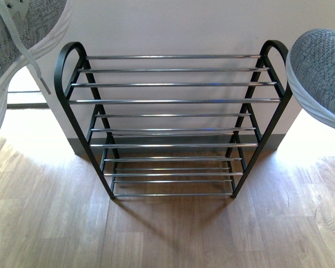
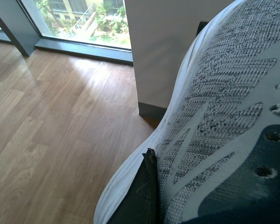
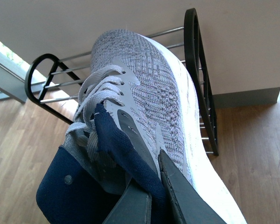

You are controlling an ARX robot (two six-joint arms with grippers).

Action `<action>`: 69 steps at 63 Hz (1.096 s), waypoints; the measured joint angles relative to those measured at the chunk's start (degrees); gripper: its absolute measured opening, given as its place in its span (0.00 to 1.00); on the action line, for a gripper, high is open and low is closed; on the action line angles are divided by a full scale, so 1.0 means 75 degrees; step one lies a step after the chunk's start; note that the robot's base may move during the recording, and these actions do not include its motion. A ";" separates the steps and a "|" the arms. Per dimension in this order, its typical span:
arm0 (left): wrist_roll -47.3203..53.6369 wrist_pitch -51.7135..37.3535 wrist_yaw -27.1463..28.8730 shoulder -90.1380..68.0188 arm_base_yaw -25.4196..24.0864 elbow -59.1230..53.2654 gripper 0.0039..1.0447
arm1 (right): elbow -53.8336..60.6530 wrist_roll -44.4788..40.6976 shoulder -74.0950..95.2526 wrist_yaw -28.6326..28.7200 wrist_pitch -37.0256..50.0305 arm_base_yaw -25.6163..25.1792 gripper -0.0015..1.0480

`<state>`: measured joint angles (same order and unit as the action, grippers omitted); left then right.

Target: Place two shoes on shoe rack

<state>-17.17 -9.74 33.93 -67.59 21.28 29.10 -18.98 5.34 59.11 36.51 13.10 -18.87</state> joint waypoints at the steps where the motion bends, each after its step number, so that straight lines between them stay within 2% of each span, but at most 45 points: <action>1: -0.0003 0.0000 0.0000 0.0000 0.0000 0.0000 0.01 | 0.0000 0.0000 0.0000 0.0003 0.0000 0.0000 0.01; 12: 0.0000 0.0000 0.0000 0.0000 0.0000 0.0000 0.01 | 0.0000 0.0000 0.0000 0.0006 0.0003 0.0000 0.01; 14: 0.0000 0.0000 -0.0003 0.0000 0.0000 0.0000 0.01 | 0.0064 -0.0035 0.0082 0.0361 0.0318 -0.0035 0.01; 17: 0.0000 0.0000 -0.0006 0.0000 0.0000 0.0000 0.01 | 0.0198 -0.0017 0.0393 0.1180 0.1507 0.0099 0.01; 21: 0.0000 0.0000 -0.0003 0.0000 0.0000 0.0000 0.01 | -0.0020 0.0134 0.0641 0.1043 0.1920 0.0711 0.01; 26: 0.0000 0.0000 -0.0012 0.0000 0.0006 0.0000 0.01 | -0.0650 0.0650 0.0985 -0.0076 0.1626 0.1877 0.01; 35: 0.0003 0.0000 0.0006 0.0000 0.0006 0.0000 0.01 | -0.1609 0.1580 0.1926 -0.1964 0.1390 0.3483 0.01; 43: 0.0000 0.0000 -0.0012 0.0000 0.0006 0.0000 0.01 | -0.2958 0.2815 0.3468 -0.4479 0.1142 0.4899 0.01; 46: 0.0000 0.0000 -0.0009 0.0000 0.0006 0.0000 0.01 | -0.3290 0.3083 0.3879 -0.5062 0.1116 0.5193 0.01; 47: 0.0003 0.0000 -0.0006 0.0000 0.0006 0.0000 0.01 | -0.3538 0.3346 0.4194 -0.5473 0.1070 0.5386 0.01; 57: 0.0000 0.0000 -0.0006 0.0000 0.0006 0.0000 0.01 | -0.4698 0.4130 0.5633 -0.6951 0.0935 0.5936 0.01; 69: 0.0000 0.0000 -0.0006 0.0000 0.0006 0.0000 0.01 | -0.6000 0.4444 0.7120 -0.7647 0.0752 0.6009 0.01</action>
<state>-17.17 -9.74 33.89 -67.59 21.32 29.10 -63.99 38.68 112.51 -20.84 18.74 26.20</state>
